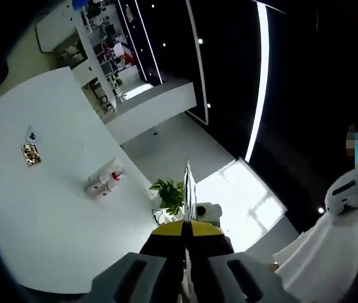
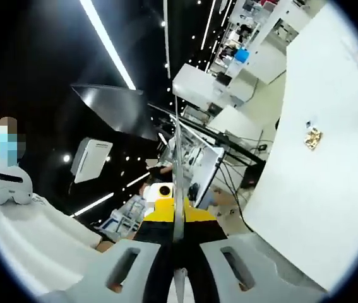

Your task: Arrange the skincare products in the storage area until every visible bottle or jar stands upright without overlapping.

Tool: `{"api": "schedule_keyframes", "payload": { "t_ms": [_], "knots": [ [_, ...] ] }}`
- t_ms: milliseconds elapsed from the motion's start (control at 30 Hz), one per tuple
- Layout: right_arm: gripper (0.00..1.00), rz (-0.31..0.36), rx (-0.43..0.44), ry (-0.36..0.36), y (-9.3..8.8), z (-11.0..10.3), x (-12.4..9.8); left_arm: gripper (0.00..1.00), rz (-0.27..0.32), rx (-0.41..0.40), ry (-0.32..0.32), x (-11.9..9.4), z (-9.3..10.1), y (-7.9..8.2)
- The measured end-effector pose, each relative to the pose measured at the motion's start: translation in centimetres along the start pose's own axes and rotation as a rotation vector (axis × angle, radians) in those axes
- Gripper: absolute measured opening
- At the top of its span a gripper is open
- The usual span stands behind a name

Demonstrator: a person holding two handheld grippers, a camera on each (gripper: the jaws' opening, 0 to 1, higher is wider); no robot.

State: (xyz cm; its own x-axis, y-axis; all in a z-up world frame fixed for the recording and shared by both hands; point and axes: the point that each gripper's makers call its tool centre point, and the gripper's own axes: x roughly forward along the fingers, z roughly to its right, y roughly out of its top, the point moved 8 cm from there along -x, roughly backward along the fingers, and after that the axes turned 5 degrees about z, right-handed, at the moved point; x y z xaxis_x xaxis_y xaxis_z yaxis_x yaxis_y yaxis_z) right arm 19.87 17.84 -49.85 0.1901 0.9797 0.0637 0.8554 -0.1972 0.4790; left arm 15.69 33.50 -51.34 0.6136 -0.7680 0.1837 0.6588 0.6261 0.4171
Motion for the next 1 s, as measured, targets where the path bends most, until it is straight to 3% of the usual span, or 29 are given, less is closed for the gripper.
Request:
{"api": "schedule_keyframes", "payload": {
  "t_ms": [133,233,333,433,567,700,833,1000],
  "knots": [
    [0.00,-0.008,0.015,0.010,0.1,-0.2,0.1,0.02,0.006,-0.034,-0.024,-0.1,0.0,0.0],
    [0.00,-0.007,0.017,0.013,0.2,-0.4,0.0,0.06,-0.051,-0.009,-0.050,-0.1,0.5,-0.3],
    [0.00,-0.011,0.033,0.020,0.2,-0.4,0.3,0.10,-0.130,0.052,-0.012,0.2,0.0,-1.2],
    [0.00,-0.038,0.002,-0.007,-0.1,-0.3,0.5,0.04,-0.128,-0.009,-0.036,0.4,0.0,-1.5],
    [0.01,-0.036,-0.016,-0.016,-0.2,0.0,0.7,0.03,-0.098,-0.009,-0.010,-0.2,-0.5,-1.5],
    [0.04,0.043,0.010,-0.020,0.6,0.1,0.2,0.02,-0.044,-0.038,-0.010,-0.9,-0.7,-0.7],
    [0.00,0.036,-0.020,-0.027,0.5,0.0,-0.2,0.02,-0.062,-0.025,0.001,-0.8,-0.5,-0.8],
    [0.00,0.043,0.024,-0.029,0.5,0.1,0.0,0.02,-0.059,-0.029,0.002,-0.9,-0.5,-0.7]
  ]
}}
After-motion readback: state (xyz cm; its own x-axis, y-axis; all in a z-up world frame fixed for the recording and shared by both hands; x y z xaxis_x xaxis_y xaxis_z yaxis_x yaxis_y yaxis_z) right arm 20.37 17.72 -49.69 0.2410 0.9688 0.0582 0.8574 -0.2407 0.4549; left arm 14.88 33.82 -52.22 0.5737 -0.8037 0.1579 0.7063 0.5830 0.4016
